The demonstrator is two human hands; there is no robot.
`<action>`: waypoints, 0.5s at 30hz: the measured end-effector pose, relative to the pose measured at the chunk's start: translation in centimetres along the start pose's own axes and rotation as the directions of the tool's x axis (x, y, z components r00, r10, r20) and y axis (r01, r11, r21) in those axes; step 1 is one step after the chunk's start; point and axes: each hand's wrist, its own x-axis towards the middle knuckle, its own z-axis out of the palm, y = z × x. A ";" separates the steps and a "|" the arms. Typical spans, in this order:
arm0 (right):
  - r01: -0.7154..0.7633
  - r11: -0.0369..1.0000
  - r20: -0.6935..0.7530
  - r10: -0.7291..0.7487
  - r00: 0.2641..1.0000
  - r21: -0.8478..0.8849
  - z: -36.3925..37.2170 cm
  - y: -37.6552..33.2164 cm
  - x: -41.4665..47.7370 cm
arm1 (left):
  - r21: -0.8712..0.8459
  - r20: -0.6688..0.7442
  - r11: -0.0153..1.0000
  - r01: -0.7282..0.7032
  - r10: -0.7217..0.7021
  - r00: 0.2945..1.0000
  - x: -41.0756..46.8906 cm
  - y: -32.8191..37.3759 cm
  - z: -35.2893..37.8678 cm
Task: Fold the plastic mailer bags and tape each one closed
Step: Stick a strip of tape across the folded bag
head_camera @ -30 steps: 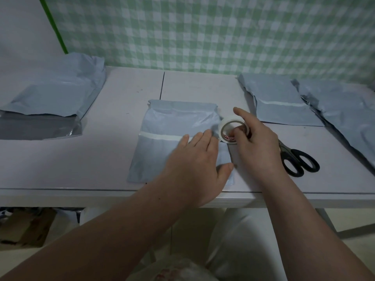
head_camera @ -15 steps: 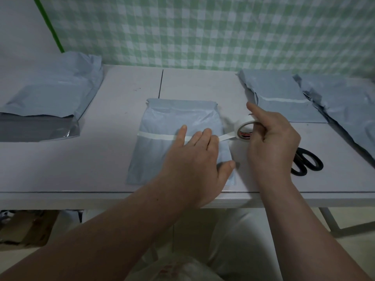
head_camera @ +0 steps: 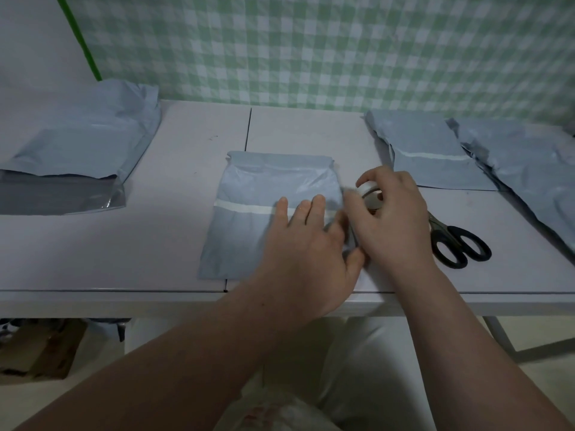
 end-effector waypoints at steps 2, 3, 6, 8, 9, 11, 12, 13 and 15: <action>0.021 0.995 -0.004 -0.021 1.000 -0.095 0.2 0.1 0.0 | -0.028 -0.033 0.999 0.027 -0.028 0.999 -0.3 0.0 0.1; 0.026 0.991 -0.002 -0.027 1.000 -0.135 0.3 0.2 0.0 | -0.033 -0.043 0.999 0.042 -0.044 0.998 -0.5 -0.2 0.1; 0.026 0.986 0.001 -0.026 1.000 -0.164 0.3 0.1 0.0 | 0.024 -0.017 0.996 0.091 -0.090 0.996 -1.0 -1.2 -0.1; 0.018 0.987 -0.002 -0.019 1.000 -0.160 0.3 0.1 0.0 | 0.047 0.020 0.991 0.126 -0.127 0.992 -1.4 -2.4 -0.3; 0.012 0.987 -0.001 -0.013 1.000 -0.161 0.3 0.1 0.0 | 0.051 0.036 0.988 0.145 -0.146 0.989 -1.7 -3.0 -0.5; 0.006 0.987 -0.002 -0.006 1.000 -0.163 0.2 0.2 -0.1 | 0.072 0.017 0.983 0.168 -0.169 0.985 -2.3 -4.2 -0.7; 0.004 0.986 -0.003 -0.005 1.000 -0.164 0.2 0.2 -0.1 | 0.089 0.011 0.980 0.177 -0.179 0.984 -2.5 -4.7 -0.8; 0.003 0.987 -0.003 -0.004 1.000 -0.163 0.2 0.2 -0.1 | 0.099 0.011 0.978 0.183 -0.185 0.983 -2.8 -5.1 -0.8; 0.000 0.988 0.001 0.000 1.000 -0.155 0.2 0.1 0.0 | 0.091 0.014 0.977 0.192 -0.194 0.981 -3.0 -5.7 -0.9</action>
